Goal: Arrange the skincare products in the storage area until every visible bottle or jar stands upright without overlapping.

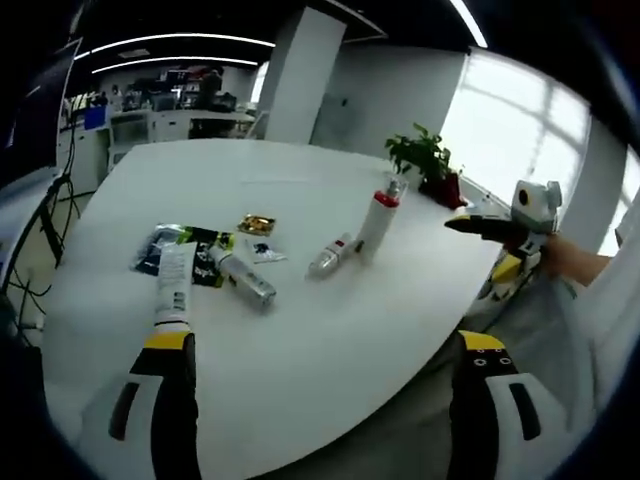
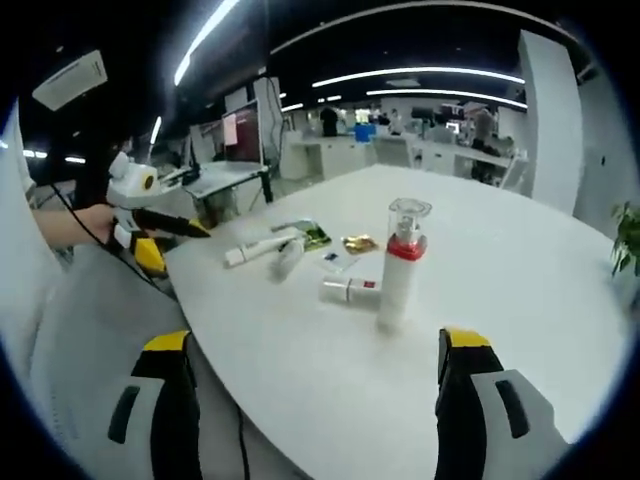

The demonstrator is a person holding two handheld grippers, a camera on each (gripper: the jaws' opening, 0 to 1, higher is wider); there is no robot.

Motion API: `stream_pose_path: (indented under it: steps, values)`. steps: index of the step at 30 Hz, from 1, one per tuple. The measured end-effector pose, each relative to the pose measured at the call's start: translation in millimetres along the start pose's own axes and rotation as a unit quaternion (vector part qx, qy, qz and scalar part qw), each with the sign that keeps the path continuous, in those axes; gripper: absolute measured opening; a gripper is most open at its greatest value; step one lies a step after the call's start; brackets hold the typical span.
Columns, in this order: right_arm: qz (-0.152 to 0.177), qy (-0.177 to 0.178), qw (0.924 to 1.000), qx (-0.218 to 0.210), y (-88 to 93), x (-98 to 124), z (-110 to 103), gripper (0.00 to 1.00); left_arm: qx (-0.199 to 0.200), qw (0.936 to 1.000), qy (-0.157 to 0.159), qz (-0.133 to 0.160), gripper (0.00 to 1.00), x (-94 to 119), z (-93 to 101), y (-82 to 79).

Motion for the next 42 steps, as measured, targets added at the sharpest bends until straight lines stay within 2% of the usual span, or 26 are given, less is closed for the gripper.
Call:
stream_pose_path:
  steps: [14,25,31,36,42]
  values:
    - [-0.011,-0.008,0.9999,0.001,1.8,-1,-3,0.99,-0.003,0.9998,-0.016,-0.014,0.98,0,-4.6,1.3]
    - [-0.009,-0.005,0.9999,-0.005,0.8,0,-1,0.99,0.013,0.9979,-0.055,-0.033,0.96,-5,-25.9,-2.5]
    - [-0.009,-0.001,0.9998,-0.017,2.5,1,0,0.99,0.015,0.9956,-0.073,-0.057,0.94,-9,-41.4,-6.8]
    - [-0.012,-0.001,0.9997,-0.021,4.5,1,1,0.99,0.014,0.9926,-0.082,-0.089,0.94,-15,-53.8,-8.3]
    - [-0.019,-0.001,0.9995,-0.024,7.1,0,1,0.99,0.013,0.9892,-0.092,-0.113,0.91,-29,-67.1,-9.6]
Point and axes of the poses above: the point that each gripper's makers call its tool centre point, and the gripper's own axes: x roughly backward along the fingers, z roughly to its right, y roughly out of its underside, the point moved 10 cm from there along x, roughly backward along the fingers, and after that the axes turned 5 degrees about z, right-handed, at the moved point
